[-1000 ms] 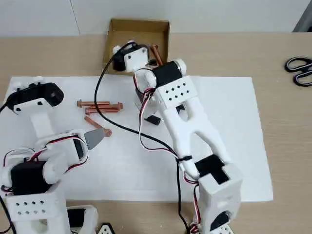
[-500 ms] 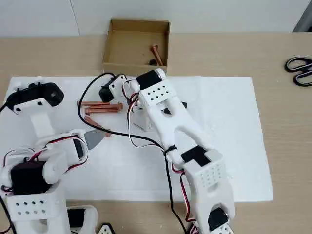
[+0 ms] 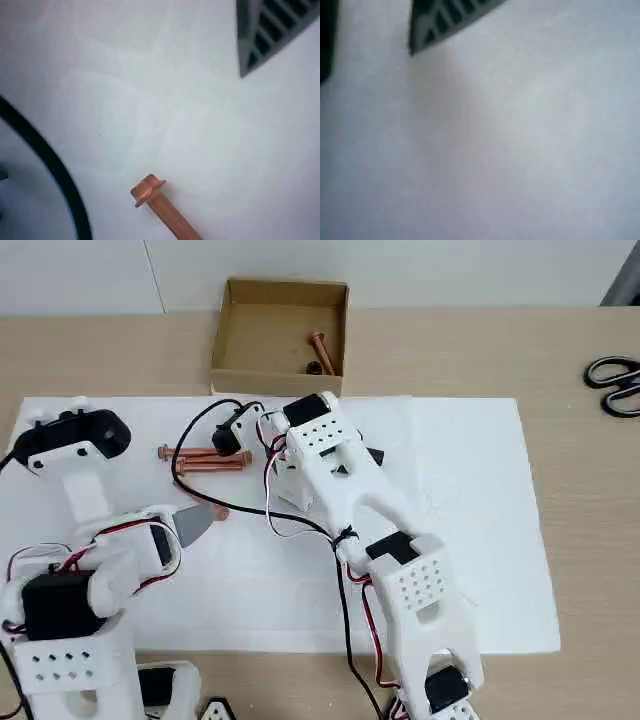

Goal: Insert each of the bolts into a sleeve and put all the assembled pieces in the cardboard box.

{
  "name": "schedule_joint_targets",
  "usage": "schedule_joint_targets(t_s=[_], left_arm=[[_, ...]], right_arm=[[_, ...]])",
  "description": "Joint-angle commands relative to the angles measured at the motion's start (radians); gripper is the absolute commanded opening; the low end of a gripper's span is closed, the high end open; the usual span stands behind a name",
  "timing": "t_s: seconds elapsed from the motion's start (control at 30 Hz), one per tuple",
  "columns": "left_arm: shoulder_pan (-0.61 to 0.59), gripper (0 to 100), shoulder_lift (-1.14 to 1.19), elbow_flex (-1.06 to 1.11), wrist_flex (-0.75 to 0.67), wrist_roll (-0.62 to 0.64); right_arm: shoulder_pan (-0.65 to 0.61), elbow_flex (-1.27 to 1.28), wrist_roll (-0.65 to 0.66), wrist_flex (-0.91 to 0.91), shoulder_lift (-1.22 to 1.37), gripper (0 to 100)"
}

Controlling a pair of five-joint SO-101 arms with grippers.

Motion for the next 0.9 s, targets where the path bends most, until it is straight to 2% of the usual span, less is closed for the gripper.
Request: schedule_joint_targets(t_s=[0.0,0.1,0.27,0.37,0.5,0.57,0.67,0.87], left_arm=[[-0.005,32,-0.006,-0.039,0.003,0.002],[-0.005,32,-0.006,-0.039,0.003,0.002],[-0.005,32,-0.006,-0.041,0.002,0.0],[-0.005,32,-0.006,-0.048,0.0,0.0],[-0.005,32,-0.006,-0.096,0.005,-0.009],[-0.005,32,-0.005,-0.113,0.0,-0.077],[-0.005,32,0.005,-0.108,-0.078,-0.252],[-0.005,32,0.071,-0.104,-0.172,-0.422]], right_arm=[[0.018,-0.009,0.011,-0.005,-0.005,13.6],[0.025,-0.009,0.006,0.004,-0.007,0.0],[0.058,-0.041,0.005,0.061,-0.03,0.2],[0.074,-0.112,0.0,0.139,-0.102,0.3],[0.088,-0.138,-0.052,0.147,-0.231,0.3],[0.091,-0.135,-0.078,0.151,-0.297,0.3],[0.107,-0.123,-0.11,0.154,-0.367,0.4],[0.116,-0.005,-0.114,0.154,-0.461,0.4]])
